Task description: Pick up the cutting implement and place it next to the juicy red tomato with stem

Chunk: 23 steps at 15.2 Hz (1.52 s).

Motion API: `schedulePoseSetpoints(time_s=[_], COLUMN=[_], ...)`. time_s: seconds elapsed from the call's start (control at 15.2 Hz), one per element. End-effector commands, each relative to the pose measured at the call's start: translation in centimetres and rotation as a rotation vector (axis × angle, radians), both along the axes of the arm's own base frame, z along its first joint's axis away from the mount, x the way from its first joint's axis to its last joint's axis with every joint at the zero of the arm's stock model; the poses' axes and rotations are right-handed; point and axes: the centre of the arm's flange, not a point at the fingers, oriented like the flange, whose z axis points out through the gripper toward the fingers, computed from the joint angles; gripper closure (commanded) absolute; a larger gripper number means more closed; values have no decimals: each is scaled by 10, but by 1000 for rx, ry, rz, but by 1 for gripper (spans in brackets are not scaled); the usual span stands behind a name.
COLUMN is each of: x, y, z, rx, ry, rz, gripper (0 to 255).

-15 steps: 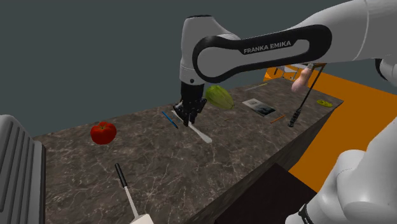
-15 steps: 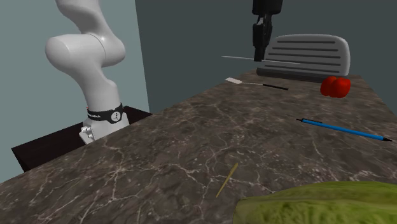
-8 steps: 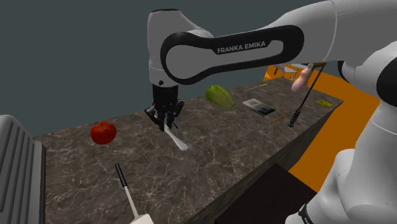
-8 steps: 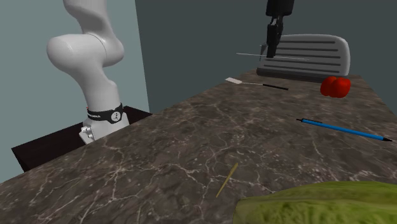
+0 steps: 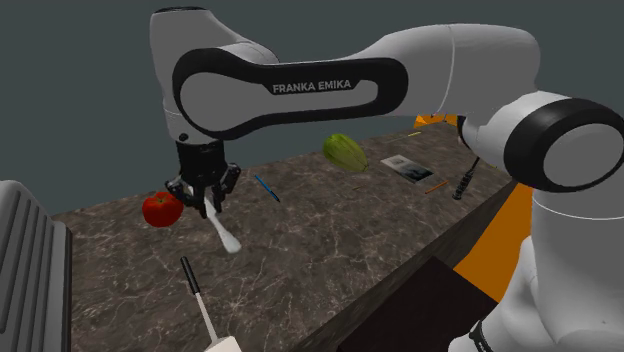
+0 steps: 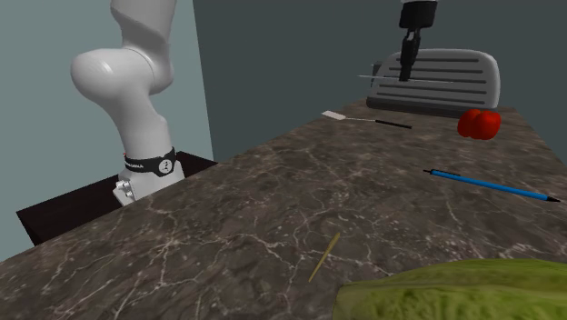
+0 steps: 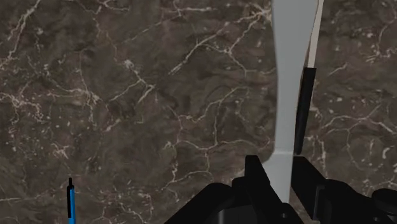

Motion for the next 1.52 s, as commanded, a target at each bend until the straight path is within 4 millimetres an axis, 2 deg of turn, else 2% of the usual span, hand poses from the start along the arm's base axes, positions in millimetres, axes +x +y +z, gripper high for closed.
schedulePoseSetpoints(time_s=[0.0, 1.45], x=[8, 8], y=[30, 30], z=[1, -115], rx=[0, 0], ry=[0, 0], rz=[-2, -2], gripper=[255, 255])
